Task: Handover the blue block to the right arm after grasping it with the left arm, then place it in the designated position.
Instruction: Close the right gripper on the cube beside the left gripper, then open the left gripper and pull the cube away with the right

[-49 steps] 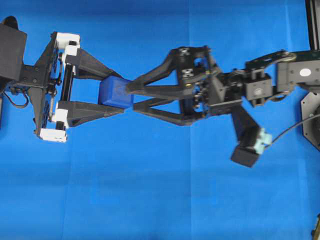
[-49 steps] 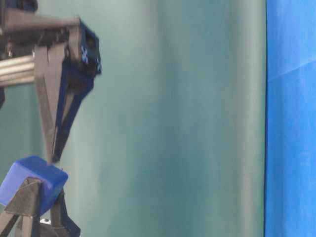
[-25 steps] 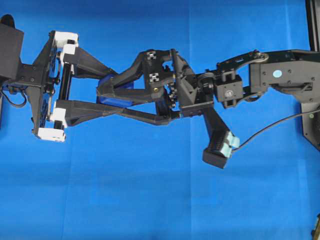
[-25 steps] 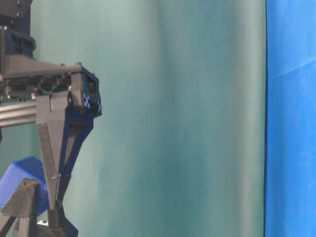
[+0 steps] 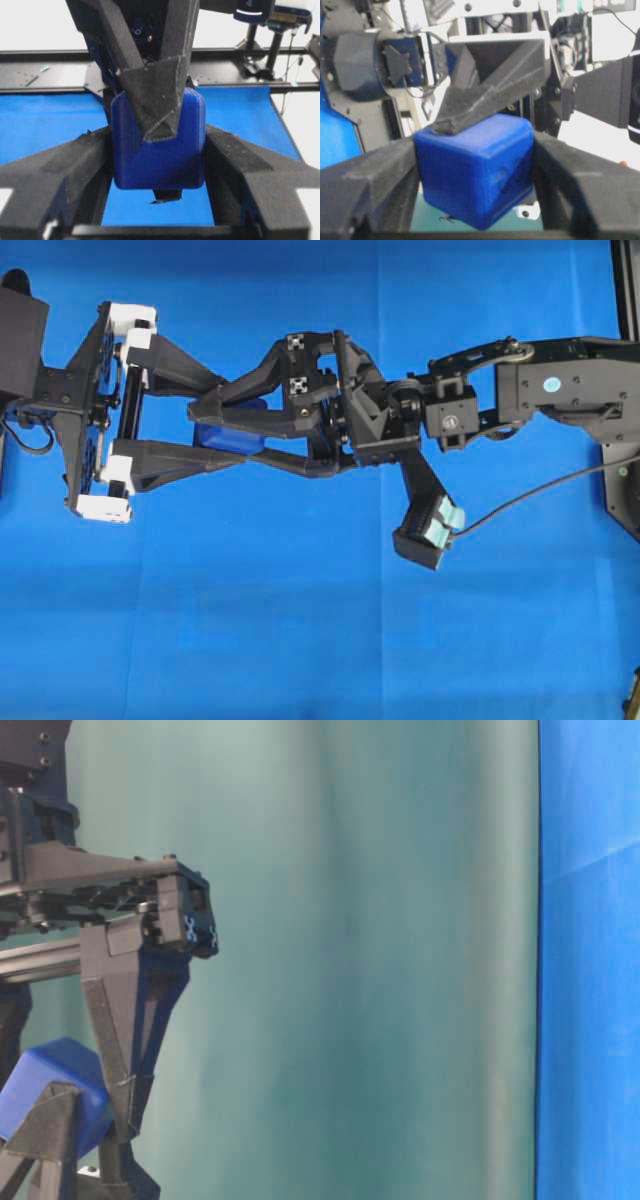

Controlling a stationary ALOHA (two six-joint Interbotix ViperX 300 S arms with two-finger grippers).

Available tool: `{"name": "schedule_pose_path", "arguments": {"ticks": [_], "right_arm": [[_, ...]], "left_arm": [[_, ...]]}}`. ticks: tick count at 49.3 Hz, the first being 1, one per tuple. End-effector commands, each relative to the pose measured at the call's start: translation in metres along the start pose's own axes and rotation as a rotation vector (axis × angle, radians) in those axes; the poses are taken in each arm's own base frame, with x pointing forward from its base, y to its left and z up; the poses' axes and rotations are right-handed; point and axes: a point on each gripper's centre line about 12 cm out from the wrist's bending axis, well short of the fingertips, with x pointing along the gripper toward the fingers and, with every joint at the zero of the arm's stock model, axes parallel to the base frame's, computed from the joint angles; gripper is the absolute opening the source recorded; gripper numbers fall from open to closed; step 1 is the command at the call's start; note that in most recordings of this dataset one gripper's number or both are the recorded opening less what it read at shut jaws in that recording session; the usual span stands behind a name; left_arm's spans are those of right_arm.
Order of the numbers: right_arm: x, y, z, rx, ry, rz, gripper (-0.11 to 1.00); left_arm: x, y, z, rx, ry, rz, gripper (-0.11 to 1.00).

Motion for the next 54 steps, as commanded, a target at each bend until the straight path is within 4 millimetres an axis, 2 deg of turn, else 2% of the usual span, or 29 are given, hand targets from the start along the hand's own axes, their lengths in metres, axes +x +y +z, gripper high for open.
{"name": "schedule_pose_path", "arguments": {"ticks": [1,38,39,44,47,49,54], "right_arm": [[-0.0036,-0.0195,0.0049,-0.002,-0.008,-0.045,0.55],[-0.0039,-0.0210,0.0049,-0.001,-0.004,-0.047,0.55],[-0.0039,-0.0210,0.0049,-0.001,-0.004,-0.047,0.55],[-0.0039,-0.0210,0.0049,0.000,-0.004,-0.047,0.55],[-0.0039,-0.0210,0.0049,0.003,-0.004,-0.047,0.55],[-0.0039,-0.0210,0.0049,0.003,-0.004,-0.047,0.55],[-0.0043,-0.0208,0.0056,0.005,-0.005,-0.046,0.55]], "left_arm": [[-0.0067,0.0002,0.0133,0.000,-0.043,0.000,0.46],[-0.0066,0.0003,0.0120,-0.008,-0.032,0.001,0.47],[-0.0067,0.0003,0.0122,-0.011,-0.034,0.001,0.50],[-0.0067,0.0003,0.0127,-0.015,-0.038,0.001,0.78],[-0.0063,0.0003,0.0123,-0.015,-0.037,0.001,0.89],[-0.0067,0.0003,0.0127,-0.015,-0.038,0.001,0.93],[-0.0067,0.0003,0.0124,-0.015,-0.035,0.001,0.93]]}}
